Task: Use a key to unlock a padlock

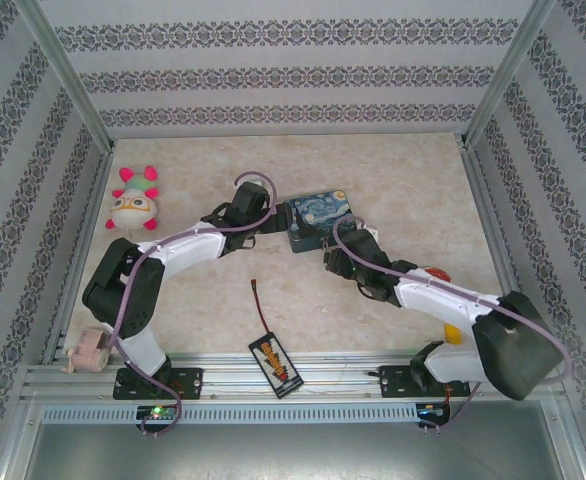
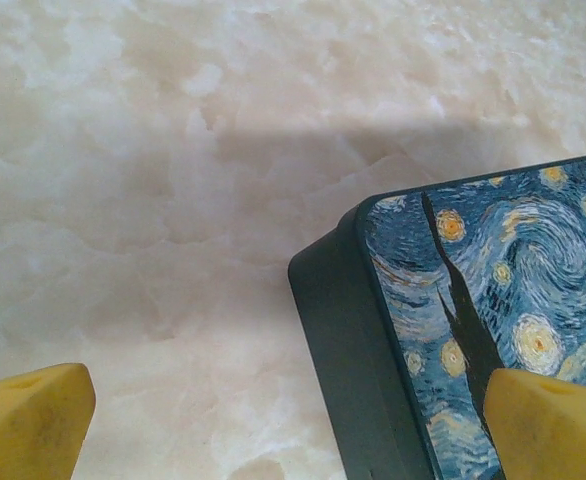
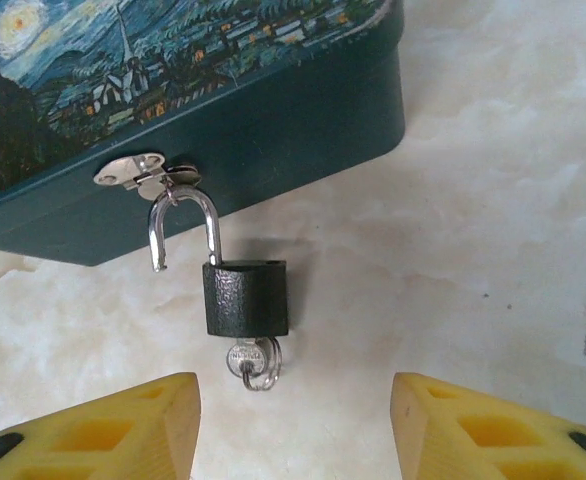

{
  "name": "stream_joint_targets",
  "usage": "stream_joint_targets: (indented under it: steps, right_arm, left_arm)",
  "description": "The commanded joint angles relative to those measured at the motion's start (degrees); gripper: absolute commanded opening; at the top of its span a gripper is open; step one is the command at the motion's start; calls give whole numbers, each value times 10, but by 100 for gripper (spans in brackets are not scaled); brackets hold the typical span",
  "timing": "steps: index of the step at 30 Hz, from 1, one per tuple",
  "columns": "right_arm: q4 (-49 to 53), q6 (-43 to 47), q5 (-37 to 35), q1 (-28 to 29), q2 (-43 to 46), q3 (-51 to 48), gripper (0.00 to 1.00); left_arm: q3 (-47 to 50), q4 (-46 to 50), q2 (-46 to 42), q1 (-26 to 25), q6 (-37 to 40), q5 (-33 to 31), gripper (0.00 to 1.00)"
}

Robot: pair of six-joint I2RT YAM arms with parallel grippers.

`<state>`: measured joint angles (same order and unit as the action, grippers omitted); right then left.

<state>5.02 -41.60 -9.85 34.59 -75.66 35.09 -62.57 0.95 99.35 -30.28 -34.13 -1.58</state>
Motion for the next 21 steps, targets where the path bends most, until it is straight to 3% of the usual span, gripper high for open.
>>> stream_joint_targets:
  steps: [1, 10, 21]
  right_arm:
    - [22, 17, 18, -7, -40, 38, 54]
    - [15, 24, 40, -14, -138, 94, 53]
    - [-6, 15, 55, -21, -187, 103, 49]
  left_arm:
    - [-20, 35, 19, 4, -9, 8, 99]
    - [-34, 53, 53, 3, -4, 42, 99]
    - [-33, 76, 68, 1, -1, 26, 99]
